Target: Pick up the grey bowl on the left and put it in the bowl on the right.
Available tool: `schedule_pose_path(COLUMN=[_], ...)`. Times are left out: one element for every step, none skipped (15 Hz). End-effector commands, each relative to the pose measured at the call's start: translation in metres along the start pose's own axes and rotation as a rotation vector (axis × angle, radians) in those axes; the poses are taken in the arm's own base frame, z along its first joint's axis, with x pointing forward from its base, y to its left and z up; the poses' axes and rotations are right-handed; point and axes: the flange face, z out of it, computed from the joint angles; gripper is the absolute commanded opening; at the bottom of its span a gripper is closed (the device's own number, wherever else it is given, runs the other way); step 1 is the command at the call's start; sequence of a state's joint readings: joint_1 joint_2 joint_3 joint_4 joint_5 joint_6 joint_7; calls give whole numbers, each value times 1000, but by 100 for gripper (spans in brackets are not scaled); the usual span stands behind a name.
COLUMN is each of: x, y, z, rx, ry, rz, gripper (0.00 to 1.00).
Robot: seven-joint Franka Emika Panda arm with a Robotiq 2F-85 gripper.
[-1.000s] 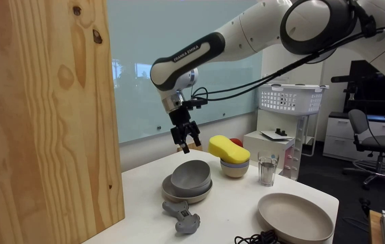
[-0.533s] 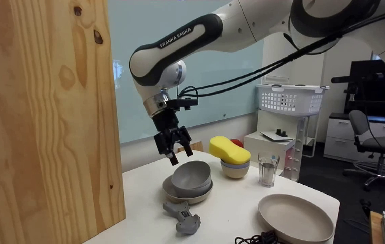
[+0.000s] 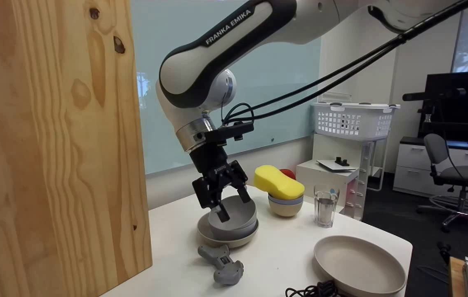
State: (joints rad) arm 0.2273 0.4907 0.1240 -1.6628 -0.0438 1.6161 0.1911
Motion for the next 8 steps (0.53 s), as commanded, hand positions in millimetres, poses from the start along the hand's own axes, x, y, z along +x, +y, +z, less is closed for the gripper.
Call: schedule_pose_path(x=[-46,-54,-62,-69,-78,-55,-62,-66], y=[-18,-20,-22,-21,-19,-25,-24,-23], z=[36,46,58,72,87,56,69,77], rx=[-6,-17,-18,-6,22,-14,-7,-3], ry=[-25,-23,-32,-46,-75,-58,-73,-81], rz=[21,14,22,24,32,7,11,14], gripper=[100,100,100,100,100,100,100,100])
